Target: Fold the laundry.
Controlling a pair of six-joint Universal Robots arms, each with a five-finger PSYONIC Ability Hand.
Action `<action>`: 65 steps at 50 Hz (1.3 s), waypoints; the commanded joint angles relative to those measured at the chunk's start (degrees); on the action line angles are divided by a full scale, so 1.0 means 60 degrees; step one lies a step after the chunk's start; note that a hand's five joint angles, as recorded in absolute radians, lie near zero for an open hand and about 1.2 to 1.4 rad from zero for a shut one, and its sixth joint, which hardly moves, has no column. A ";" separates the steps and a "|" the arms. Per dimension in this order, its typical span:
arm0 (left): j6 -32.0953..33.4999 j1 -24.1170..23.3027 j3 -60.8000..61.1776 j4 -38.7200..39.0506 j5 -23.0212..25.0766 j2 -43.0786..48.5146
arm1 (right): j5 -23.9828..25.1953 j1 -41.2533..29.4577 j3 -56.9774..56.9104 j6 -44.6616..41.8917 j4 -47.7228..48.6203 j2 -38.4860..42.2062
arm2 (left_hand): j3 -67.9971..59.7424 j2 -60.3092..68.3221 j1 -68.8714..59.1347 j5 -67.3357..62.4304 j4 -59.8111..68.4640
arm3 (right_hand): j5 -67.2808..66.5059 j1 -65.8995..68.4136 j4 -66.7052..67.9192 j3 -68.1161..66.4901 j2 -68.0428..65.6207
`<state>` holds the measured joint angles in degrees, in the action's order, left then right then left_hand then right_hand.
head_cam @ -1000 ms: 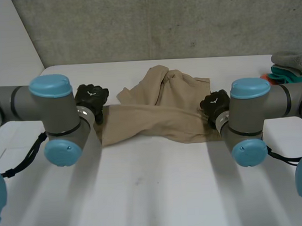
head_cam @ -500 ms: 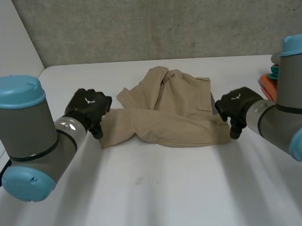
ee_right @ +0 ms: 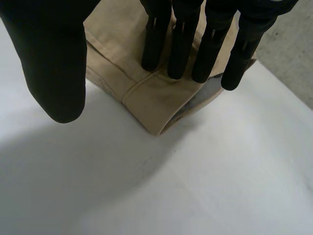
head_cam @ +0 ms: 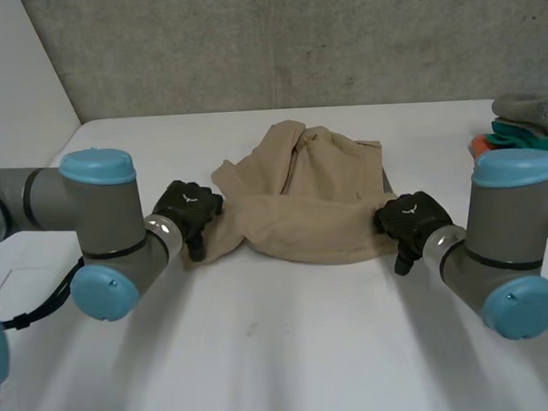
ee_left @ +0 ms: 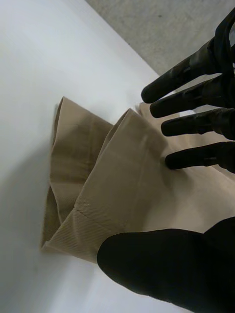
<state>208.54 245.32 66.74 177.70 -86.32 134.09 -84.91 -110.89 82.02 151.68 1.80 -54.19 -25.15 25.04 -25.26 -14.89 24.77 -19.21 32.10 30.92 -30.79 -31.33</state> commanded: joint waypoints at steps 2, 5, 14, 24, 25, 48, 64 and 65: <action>-0.0039 -0.0077 -0.0869 -0.0803 -0.0013 0.0547 | 0.0192 -0.0063 -0.0179 -0.0026 0.0988 0.0535 | -0.2555 0.2573 -0.2536 -0.2598 0.2618 | -0.1114 0.0632 0.0830 -0.0850 -0.0761; -0.0039 -0.0135 -0.0987 -0.0818 -0.0028 0.0606 | 0.0251 -0.0093 -0.0266 -0.0070 0.1296 0.0710 | -0.4346 0.4364 -0.4327 -0.4389 0.4409 | -0.1423 0.0942 0.1139 -0.1160 -0.1070; -0.0098 -0.0135 -0.1045 -0.0745 -0.0306 0.0607 | 0.0295 -0.0093 -0.0793 -0.0261 0.2087 0.1355 | -0.8554 0.8572 -0.8535 -0.8597 0.8617 | -0.2405 0.1923 0.2121 -0.2141 -0.2052; -0.0508 -0.0165 -0.0665 -0.1023 -0.0365 -0.0140 | 0.0310 -0.0063 -0.1599 -0.0612 0.2409 0.2117 | -0.9142 0.9161 -0.9124 -0.9186 0.9206 | -0.5399 0.4917 0.5115 -0.5136 -0.5046; -0.0537 -0.0179 -0.0636 -0.1052 -0.0350 -0.0242 | 0.0324 -0.0063 -0.1658 -0.0627 0.2439 0.2161 | -0.9142 0.9161 -0.9124 -0.9186 0.9206 | -0.6265 0.5783 0.5981 -0.6002 -0.5912; -0.2104 0.0216 -0.1528 -0.3908 0.0382 -0.5867 | 0.0588 0.0961 -0.4014 0.0530 -0.3227 -0.3303 | -0.9142 0.9161 -0.9124 -0.9186 0.9206 | -0.8465 0.7983 0.8180 -0.8201 -0.8112; -0.1607 0.0392 -0.1791 -0.4452 0.0368 -0.3294 | 0.1057 0.0875 -0.4808 0.0384 -0.6146 -0.1269 | -0.9142 0.9161 -0.9124 -0.9186 0.9206 | -0.8465 0.7983 0.8180 -0.8201 -0.8112; -0.1520 0.0392 -0.2228 -0.4393 0.0411 -0.2652 | 0.0999 0.0744 -0.4851 0.0398 -0.5913 -0.0904 | -0.9142 0.9161 -0.9124 -0.9186 0.9206 | -0.8465 0.7983 0.8180 -0.8201 -0.8112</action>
<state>197.09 247.58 57.83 149.85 -83.91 105.39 -78.56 -104.33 51.55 154.54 -36.13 -66.83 -67.76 68.65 -62.81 -55.68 68.44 -56.90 62.99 68.59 -67.88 -67.53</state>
